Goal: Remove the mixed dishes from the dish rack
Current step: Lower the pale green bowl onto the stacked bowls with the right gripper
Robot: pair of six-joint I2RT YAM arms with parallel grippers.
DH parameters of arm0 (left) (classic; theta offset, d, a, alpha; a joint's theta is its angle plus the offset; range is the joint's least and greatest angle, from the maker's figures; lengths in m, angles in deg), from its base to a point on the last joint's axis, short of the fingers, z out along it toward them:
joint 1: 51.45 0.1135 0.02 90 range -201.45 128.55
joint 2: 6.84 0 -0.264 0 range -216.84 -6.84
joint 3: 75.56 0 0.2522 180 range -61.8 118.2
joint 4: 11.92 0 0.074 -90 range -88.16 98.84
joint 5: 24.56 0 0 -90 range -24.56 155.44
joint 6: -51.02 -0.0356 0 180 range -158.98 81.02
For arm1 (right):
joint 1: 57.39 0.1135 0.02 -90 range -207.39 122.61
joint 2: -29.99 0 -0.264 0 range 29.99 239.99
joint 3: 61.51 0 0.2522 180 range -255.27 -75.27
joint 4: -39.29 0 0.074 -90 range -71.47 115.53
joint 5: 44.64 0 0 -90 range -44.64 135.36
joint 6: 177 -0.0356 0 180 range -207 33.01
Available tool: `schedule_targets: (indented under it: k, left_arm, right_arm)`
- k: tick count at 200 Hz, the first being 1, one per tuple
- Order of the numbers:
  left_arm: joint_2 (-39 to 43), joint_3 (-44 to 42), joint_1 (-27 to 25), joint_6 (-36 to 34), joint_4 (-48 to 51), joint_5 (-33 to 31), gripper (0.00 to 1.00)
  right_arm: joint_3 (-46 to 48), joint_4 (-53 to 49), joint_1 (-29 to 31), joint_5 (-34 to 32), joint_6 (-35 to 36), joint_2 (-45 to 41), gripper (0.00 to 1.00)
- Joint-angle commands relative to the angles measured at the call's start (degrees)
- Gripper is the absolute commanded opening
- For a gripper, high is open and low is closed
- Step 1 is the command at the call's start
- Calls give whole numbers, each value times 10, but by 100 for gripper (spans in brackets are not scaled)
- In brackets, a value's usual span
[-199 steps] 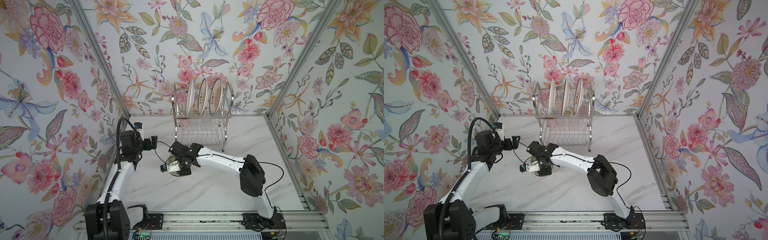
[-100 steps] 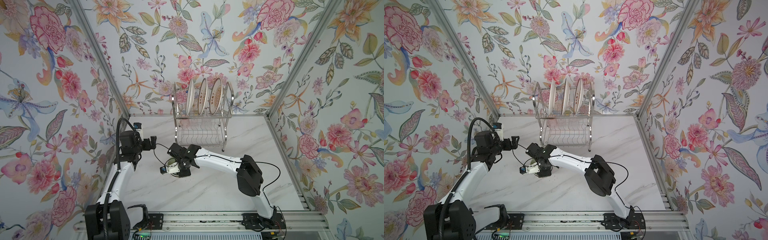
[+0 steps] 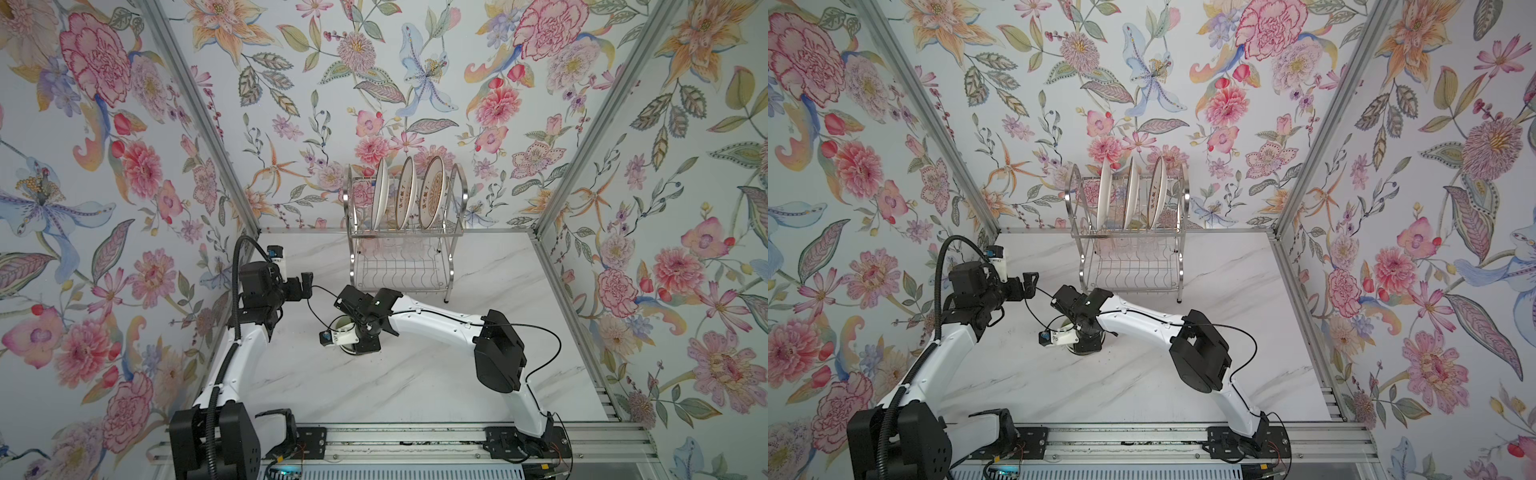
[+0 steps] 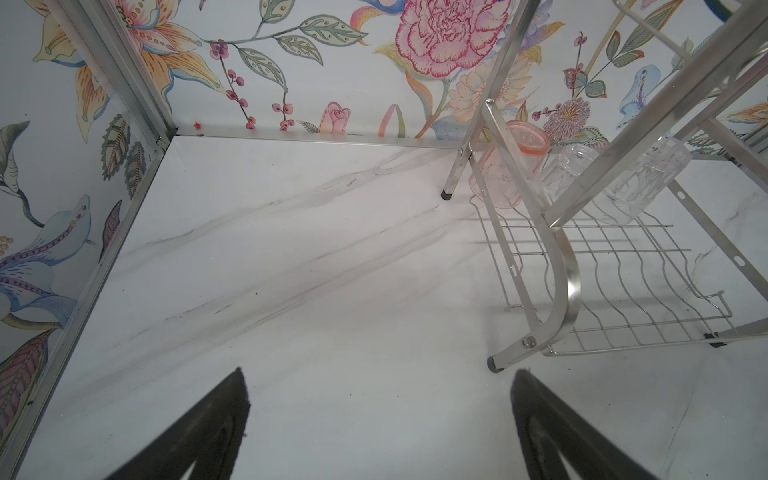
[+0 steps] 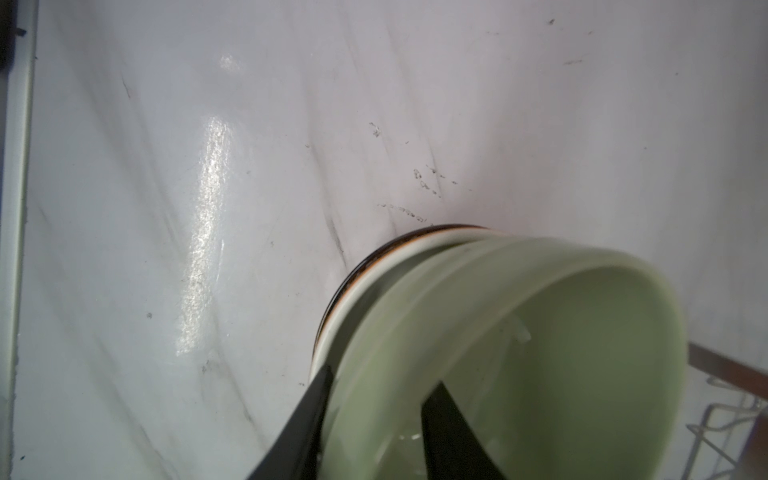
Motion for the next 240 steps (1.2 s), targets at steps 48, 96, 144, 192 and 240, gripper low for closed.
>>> schedule_targets:
  k: [48,96,144,192,240]
  left_arm:
    - [-1,23,6,7,2,14,99]
    - [-7,24,5,15,-8,20,99]
    - [-7,23,6,15,-9,18,99]
    - [-9,23,6,18,-10,19,99]
    - [-12,28,6,17,-7,20,99]
  right_arm:
    - [-5,-13,4,27,-26,-20,49]
    - [-12,7,-3,16,-39,-36,49]
    - [-1,26,-8,49,-47,-58,49]
    - [11,28,-10,48,-51,-60,47]
    - [58,49,-10,87,-68,-79,37]
